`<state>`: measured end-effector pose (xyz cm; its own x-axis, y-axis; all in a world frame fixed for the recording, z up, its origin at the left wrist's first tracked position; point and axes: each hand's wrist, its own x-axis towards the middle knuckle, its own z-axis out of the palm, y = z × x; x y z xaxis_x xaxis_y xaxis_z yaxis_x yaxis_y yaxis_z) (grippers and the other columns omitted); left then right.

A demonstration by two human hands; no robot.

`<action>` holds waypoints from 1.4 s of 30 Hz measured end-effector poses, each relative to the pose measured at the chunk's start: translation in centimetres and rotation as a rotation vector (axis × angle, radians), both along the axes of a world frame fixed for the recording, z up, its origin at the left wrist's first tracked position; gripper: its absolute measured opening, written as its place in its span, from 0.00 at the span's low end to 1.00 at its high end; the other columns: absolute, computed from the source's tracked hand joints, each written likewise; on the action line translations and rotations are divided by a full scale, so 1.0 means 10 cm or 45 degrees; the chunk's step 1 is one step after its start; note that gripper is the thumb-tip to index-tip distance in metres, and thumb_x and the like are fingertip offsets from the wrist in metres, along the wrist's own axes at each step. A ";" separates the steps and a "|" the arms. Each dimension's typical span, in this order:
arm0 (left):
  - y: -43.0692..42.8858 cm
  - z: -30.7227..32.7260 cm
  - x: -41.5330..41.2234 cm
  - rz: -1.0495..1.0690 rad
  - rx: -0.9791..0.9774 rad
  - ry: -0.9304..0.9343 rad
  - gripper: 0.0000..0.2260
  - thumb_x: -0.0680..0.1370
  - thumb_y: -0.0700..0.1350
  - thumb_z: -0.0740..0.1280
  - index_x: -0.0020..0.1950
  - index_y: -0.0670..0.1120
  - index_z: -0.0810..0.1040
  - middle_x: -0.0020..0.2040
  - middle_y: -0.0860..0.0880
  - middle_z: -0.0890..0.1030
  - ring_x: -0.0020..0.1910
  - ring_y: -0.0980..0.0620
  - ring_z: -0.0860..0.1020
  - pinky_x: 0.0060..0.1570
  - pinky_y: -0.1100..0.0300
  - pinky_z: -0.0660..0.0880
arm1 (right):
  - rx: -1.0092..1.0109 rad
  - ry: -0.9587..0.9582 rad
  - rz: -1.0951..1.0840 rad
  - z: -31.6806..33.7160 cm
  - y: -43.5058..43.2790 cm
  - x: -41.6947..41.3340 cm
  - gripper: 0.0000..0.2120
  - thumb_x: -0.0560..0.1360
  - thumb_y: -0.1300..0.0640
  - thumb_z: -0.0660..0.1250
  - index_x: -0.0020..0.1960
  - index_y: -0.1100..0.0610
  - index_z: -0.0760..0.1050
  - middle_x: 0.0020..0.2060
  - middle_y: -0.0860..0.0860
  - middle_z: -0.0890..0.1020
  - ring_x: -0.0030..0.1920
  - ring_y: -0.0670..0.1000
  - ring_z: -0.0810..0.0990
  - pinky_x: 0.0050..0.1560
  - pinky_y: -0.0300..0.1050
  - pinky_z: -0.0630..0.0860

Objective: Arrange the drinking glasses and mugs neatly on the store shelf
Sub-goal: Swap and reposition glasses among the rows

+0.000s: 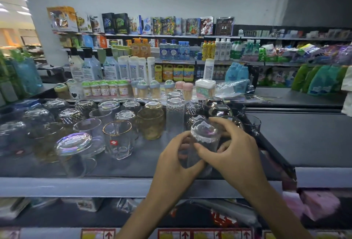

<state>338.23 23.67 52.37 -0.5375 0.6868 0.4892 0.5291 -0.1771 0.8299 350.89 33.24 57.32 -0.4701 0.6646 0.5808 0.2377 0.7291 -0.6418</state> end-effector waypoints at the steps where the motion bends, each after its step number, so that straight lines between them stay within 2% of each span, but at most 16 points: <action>1: -0.08 0.03 -0.02 0.028 0.019 0.000 0.25 0.72 0.47 0.78 0.67 0.54 0.77 0.58 0.57 0.83 0.57 0.60 0.82 0.50 0.61 0.82 | -0.038 0.022 0.065 0.03 -0.03 -0.02 0.29 0.64 0.46 0.81 0.64 0.42 0.78 0.49 0.36 0.84 0.38 0.38 0.79 0.43 0.36 0.78; 5: -0.34 0.23 -0.14 0.112 0.070 0.019 0.25 0.73 0.41 0.78 0.66 0.55 0.77 0.55 0.63 0.83 0.54 0.65 0.81 0.47 0.70 0.78 | -0.179 0.036 0.327 0.18 -0.13 -0.22 0.32 0.63 0.44 0.80 0.66 0.41 0.78 0.51 0.36 0.84 0.39 0.38 0.80 0.43 0.39 0.79; 7: -0.39 0.32 -0.22 0.157 0.092 0.005 0.24 0.71 0.45 0.79 0.65 0.57 0.77 0.53 0.64 0.83 0.53 0.66 0.81 0.48 0.70 0.79 | -0.192 -0.016 0.398 0.26 -0.14 -0.34 0.33 0.64 0.43 0.81 0.67 0.40 0.77 0.54 0.36 0.83 0.43 0.36 0.81 0.46 0.40 0.80; 9: -0.38 0.38 -0.31 0.237 0.094 0.004 0.26 0.68 0.50 0.80 0.63 0.58 0.76 0.52 0.63 0.82 0.53 0.67 0.80 0.49 0.69 0.79 | -0.233 -0.062 0.448 0.33 -0.10 -0.42 0.33 0.65 0.39 0.80 0.69 0.39 0.76 0.58 0.37 0.83 0.53 0.37 0.82 0.53 0.45 0.83; 11: -0.32 0.39 -0.41 0.323 0.073 0.008 0.29 0.68 0.50 0.82 0.64 0.58 0.74 0.54 0.64 0.78 0.52 0.66 0.79 0.52 0.66 0.78 | -0.324 -0.002 0.423 0.33 -0.02 -0.44 0.28 0.69 0.38 0.77 0.68 0.41 0.77 0.56 0.41 0.84 0.54 0.40 0.84 0.55 0.50 0.84; 13: -0.23 0.38 -0.51 0.391 0.052 -0.002 0.32 0.69 0.51 0.82 0.69 0.54 0.73 0.55 0.58 0.78 0.53 0.59 0.78 0.54 0.61 0.77 | -0.364 0.107 0.304 0.23 0.03 -0.42 0.19 0.75 0.43 0.75 0.65 0.44 0.80 0.52 0.43 0.85 0.50 0.41 0.85 0.52 0.50 0.85; 16: -0.08 0.35 -0.64 0.446 0.044 -0.035 0.35 0.69 0.51 0.82 0.73 0.50 0.72 0.58 0.55 0.76 0.55 0.55 0.77 0.54 0.60 0.74 | -0.227 0.132 0.016 -0.07 0.01 -0.41 0.12 0.77 0.52 0.74 0.60 0.48 0.82 0.48 0.42 0.84 0.45 0.40 0.84 0.48 0.43 0.83; 17: -0.03 0.33 -0.67 0.459 0.051 -0.046 0.35 0.69 0.51 0.82 0.73 0.50 0.72 0.57 0.56 0.76 0.55 0.55 0.77 0.54 0.59 0.75 | -0.143 0.093 -0.069 -0.18 -0.02 -0.42 0.12 0.77 0.53 0.73 0.60 0.48 0.81 0.49 0.42 0.83 0.45 0.40 0.83 0.48 0.45 0.83; 21: 0.13 0.27 -0.75 0.490 0.050 -0.054 0.34 0.70 0.52 0.82 0.72 0.51 0.72 0.57 0.56 0.76 0.56 0.54 0.77 0.57 0.56 0.76 | 0.185 -0.169 -0.191 -0.49 -0.15 -0.54 0.20 0.78 0.55 0.70 0.70 0.49 0.76 0.57 0.48 0.79 0.53 0.52 0.81 0.50 0.51 0.81; 25: 0.26 0.22 -0.78 0.500 0.026 -0.050 0.36 0.70 0.52 0.82 0.74 0.50 0.71 0.57 0.57 0.76 0.56 0.55 0.77 0.56 0.59 0.74 | 0.315 -0.453 -0.147 -0.59 -0.12 -0.73 0.28 0.79 0.55 0.66 0.78 0.47 0.66 0.51 0.52 0.76 0.50 0.58 0.79 0.43 0.53 0.77; 30: 0.36 0.14 -0.76 0.498 0.000 -0.083 0.36 0.71 0.52 0.81 0.75 0.48 0.70 0.59 0.56 0.75 0.58 0.56 0.75 0.58 0.61 0.71 | 0.262 -0.526 -0.075 -0.64 0.00 -0.78 0.16 0.80 0.55 0.62 0.68 0.51 0.73 0.50 0.53 0.77 0.52 0.57 0.78 0.45 0.54 0.77; 34: 0.41 0.08 -0.74 0.485 0.006 -0.099 0.36 0.71 0.52 0.81 0.75 0.48 0.70 0.58 0.56 0.76 0.58 0.55 0.77 0.57 0.61 0.71 | 0.317 -0.462 -0.129 -0.69 0.01 -0.76 0.08 0.78 0.56 0.64 0.56 0.53 0.76 0.45 0.53 0.79 0.46 0.58 0.78 0.40 0.53 0.75; 37: 0.43 0.06 -0.73 0.479 0.025 -0.127 0.36 0.71 0.52 0.81 0.75 0.49 0.71 0.58 0.55 0.77 0.57 0.54 0.78 0.57 0.61 0.72 | 0.369 -0.462 -0.175 -0.69 0.01 -0.77 0.15 0.77 0.58 0.66 0.63 0.52 0.77 0.42 0.52 0.80 0.42 0.57 0.80 0.34 0.50 0.74; 39: 0.43 0.07 -0.73 0.483 0.036 -0.130 0.35 0.71 0.52 0.81 0.74 0.49 0.71 0.58 0.55 0.77 0.57 0.54 0.78 0.57 0.61 0.73 | 0.363 -0.462 -0.167 -0.67 0.04 -0.77 0.17 0.78 0.58 0.65 0.67 0.53 0.76 0.43 0.52 0.80 0.44 0.57 0.80 0.37 0.50 0.74; 42: 0.42 0.06 -0.72 0.475 0.042 -0.122 0.35 0.71 0.52 0.81 0.75 0.49 0.71 0.58 0.56 0.77 0.57 0.54 0.78 0.58 0.59 0.74 | 0.336 -0.438 -0.169 -0.67 0.05 -0.76 0.10 0.77 0.57 0.66 0.59 0.54 0.76 0.43 0.52 0.80 0.44 0.57 0.78 0.38 0.47 0.69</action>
